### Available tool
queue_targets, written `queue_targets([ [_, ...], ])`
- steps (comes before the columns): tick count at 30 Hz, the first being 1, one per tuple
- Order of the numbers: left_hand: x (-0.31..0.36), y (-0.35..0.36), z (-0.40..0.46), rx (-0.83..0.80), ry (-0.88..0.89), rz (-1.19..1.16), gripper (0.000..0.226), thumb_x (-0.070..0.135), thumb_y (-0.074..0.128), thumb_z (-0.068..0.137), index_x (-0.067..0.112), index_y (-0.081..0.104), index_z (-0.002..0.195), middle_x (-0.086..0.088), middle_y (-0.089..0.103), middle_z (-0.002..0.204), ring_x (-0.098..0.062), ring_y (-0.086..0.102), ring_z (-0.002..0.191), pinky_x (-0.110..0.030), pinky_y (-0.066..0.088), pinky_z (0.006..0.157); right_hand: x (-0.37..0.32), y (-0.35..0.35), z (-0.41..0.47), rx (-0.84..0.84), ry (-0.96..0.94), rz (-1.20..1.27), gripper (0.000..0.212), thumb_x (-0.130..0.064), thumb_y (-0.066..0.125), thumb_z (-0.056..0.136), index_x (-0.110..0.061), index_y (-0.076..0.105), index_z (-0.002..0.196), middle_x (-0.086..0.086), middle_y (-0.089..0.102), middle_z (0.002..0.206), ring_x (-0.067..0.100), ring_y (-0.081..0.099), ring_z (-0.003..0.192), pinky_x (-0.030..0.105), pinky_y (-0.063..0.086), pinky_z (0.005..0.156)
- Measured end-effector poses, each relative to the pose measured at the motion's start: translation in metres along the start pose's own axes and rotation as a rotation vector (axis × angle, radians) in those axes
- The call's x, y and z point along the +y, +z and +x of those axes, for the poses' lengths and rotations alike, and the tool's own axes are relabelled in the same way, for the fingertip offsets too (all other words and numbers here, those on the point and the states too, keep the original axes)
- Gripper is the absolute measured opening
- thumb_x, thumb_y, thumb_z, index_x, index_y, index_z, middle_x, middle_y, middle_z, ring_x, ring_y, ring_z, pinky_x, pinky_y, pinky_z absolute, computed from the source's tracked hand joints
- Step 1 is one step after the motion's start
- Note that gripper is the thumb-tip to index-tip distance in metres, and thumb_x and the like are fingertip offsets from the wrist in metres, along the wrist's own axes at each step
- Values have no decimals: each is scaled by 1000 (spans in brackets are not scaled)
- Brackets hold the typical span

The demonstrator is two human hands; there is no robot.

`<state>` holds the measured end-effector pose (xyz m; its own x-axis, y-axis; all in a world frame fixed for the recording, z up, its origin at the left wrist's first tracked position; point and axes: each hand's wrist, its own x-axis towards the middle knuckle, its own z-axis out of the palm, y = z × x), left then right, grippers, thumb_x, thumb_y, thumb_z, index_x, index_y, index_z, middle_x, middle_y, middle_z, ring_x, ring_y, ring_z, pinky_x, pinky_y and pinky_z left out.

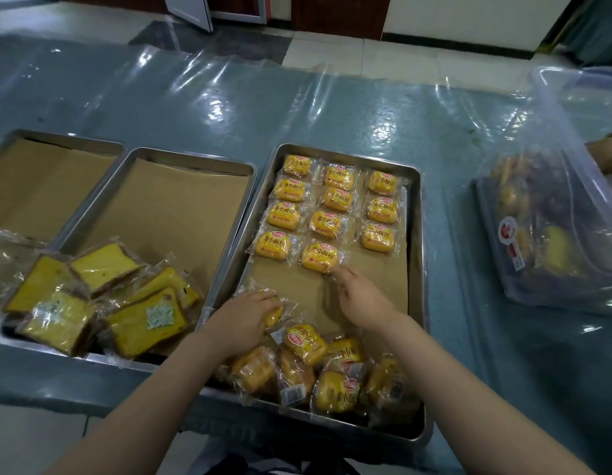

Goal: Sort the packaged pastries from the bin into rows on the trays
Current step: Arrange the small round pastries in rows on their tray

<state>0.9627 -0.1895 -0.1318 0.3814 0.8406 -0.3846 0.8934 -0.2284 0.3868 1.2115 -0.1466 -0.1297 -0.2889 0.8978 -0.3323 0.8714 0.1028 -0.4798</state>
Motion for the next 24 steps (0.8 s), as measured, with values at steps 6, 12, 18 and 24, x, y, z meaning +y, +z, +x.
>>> queue_targets([
  [6, 23, -3, 14, 85, 15, 103, 37, 25, 41, 99, 24, 55, 133, 4, 52, 138, -16, 43, 128, -36, 31, 109, 16, -4, -31, -78, -1, 164, 42, -5, 46, 94, -25, 59, 129, -8, 55, 136, 10, 50, 125, 24, 41, 104],
  [12, 61, -3, 21, 10, 121, -11, 39, 25, 41, 100, 22, 53, 137, 2, 52, 140, -16, 44, 129, -32, 35, 106, 24, -6, -45, -329, 44, 1, 61, -39, 71, 84, -27, 43, 137, -2, 49, 128, 18, 50, 112, 30, 45, 91],
  [18, 76, 11, 27, -136, 188, 8, 40, 38, 40, 100, 30, 51, 138, 8, 55, 137, -12, 47, 126, -39, 37, 107, 24, -9, -45, -254, 107, -130, 69, -45, 75, 79, -24, 43, 136, 2, 46, 135, 22, 42, 123, 37, 42, 101],
  [24, 82, 21, 29, -175, 195, 124, 40, 46, 36, 97, 31, 56, 128, 3, 62, 119, -19, 52, 115, -44, 37, 103, 18, -14, -46, -66, 192, -336, 61, -52, 69, 81, -16, 47, 125, 5, 57, 118, 25, 56, 108, 36, 50, 82],
])
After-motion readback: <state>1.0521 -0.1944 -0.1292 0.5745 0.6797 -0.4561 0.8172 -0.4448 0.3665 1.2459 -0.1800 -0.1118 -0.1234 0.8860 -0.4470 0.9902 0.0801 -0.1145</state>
